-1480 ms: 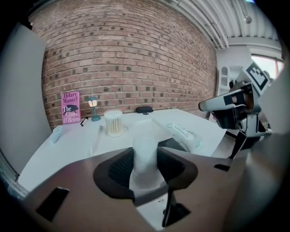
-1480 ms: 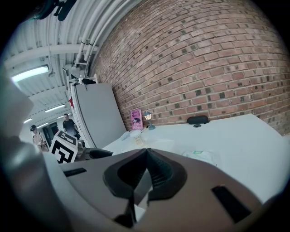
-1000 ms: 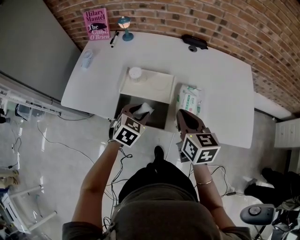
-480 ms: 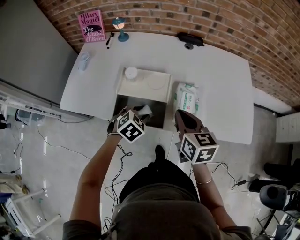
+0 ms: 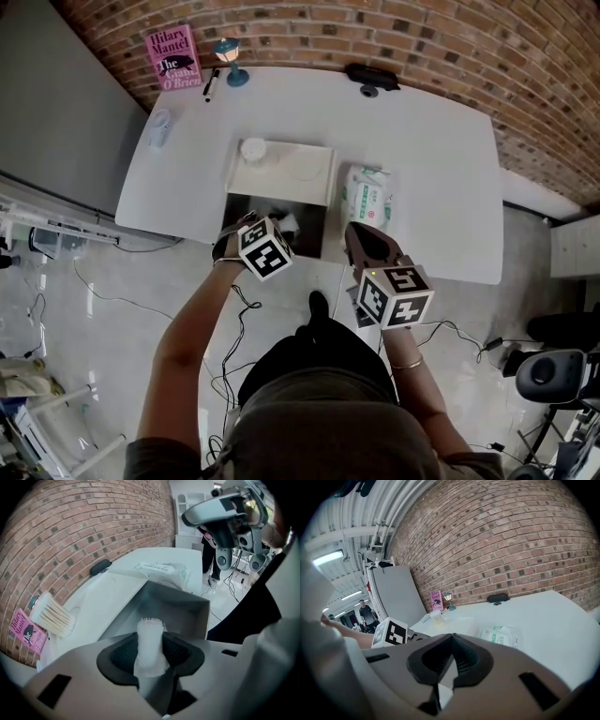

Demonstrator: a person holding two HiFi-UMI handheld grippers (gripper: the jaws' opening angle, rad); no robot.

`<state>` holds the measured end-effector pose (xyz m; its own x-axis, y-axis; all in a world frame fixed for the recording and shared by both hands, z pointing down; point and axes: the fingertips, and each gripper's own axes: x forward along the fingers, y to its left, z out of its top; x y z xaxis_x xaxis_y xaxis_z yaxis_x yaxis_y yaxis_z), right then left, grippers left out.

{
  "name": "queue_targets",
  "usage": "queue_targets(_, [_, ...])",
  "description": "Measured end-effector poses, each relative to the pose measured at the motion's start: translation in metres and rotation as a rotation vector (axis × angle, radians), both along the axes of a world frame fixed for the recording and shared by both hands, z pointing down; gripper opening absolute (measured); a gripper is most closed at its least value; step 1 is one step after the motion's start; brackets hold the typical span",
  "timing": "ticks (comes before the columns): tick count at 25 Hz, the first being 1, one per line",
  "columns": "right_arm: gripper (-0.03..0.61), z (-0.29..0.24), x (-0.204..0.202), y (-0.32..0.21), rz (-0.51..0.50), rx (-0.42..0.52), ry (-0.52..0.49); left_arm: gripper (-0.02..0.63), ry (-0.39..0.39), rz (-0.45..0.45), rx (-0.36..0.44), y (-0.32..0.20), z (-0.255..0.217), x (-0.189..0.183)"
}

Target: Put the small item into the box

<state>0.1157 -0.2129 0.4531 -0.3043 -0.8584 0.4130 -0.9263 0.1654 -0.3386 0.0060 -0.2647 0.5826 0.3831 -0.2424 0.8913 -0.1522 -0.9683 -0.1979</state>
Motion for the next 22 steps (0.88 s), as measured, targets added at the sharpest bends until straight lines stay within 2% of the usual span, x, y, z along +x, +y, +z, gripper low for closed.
queue_targets(10, [0.006,0.0030,0.0040,-0.0006,0.007,-0.013,0.000,0.173,-0.033,0.014,-0.031,-0.0014,0.0074,0.0020])
queue_targets(18, [0.006,0.0051,0.0010,-0.0003,0.001,-0.021,0.003,0.175,-0.025,-0.009,-0.069,-0.0009,0.0084,-0.0001])
queue_targets(22, [0.006,0.0055,0.0020,-0.0004,0.003,-0.019,0.006,0.196,-0.007,-0.038,-0.099,-0.0007,0.0110,-0.0018])
